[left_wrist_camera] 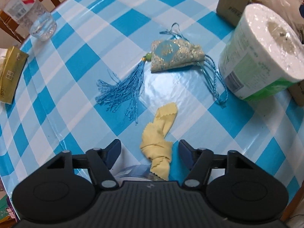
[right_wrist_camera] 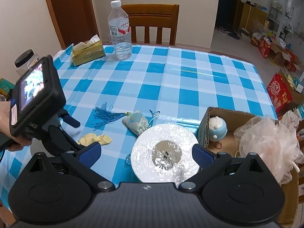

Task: Organize soft objects
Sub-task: 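Grasp the yellow cloth with the left tool while the right tool grasps the embroidered sachet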

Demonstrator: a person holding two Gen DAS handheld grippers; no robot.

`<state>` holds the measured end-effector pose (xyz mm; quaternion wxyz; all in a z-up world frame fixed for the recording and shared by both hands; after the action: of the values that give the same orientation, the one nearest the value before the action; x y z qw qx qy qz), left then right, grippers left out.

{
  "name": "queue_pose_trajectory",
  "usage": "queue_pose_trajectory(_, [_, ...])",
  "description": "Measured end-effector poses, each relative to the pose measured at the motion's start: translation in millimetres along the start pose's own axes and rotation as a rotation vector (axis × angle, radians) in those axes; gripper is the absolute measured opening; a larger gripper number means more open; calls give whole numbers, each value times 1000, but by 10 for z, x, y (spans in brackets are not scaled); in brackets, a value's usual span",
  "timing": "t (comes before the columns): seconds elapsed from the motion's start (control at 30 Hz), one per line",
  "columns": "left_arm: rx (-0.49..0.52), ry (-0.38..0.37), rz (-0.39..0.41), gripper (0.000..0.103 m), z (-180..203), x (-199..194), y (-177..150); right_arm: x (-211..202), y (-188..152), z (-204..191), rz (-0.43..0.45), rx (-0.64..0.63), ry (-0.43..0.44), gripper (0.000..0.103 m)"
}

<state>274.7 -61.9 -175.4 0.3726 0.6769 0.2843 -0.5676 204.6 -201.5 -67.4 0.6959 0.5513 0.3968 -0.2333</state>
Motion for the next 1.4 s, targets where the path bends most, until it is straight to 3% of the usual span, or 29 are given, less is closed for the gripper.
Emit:
queue_pose_trajectory(0.27, [1,-11,-18,55,12,67,-39,52,43,18,-4,-9,1,103])
queue_pose_trajectory(0.4, [2,-33,-13,39,34,44,-38,66,51,24,-7,-9,2,103])
queue_pose_trajectory(0.5, [-5,-52,-7,33,41,43,-28,99,57,28,-13,-12,7,103])
queue_pose_trajectory(1.0, [-80,-37,37,30,-165,0,39,386,302,16,-47,-147,62,103])
queue_pose_trajectory(1.3, [-108,-54,45,30,-219,-3,68,978,658,-70,-134,-280,140,99])
queue_pose_trajectory(1.4, [-114,-52,45,30,-238,-3,72,1231,718,-120,-192,-351,141,93])
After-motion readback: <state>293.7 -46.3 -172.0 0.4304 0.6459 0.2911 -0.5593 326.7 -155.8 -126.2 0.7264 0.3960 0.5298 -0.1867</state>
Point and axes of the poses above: each gripper's, at about its wrist camera, not at the fingertips, and x roughly the way its jaws point, z to its right, y to its top, the point moved 7 cm from there along x, roughly the way its jaws point, and after that the axes turned 13 degrees about -x, right-handed, at the moved point
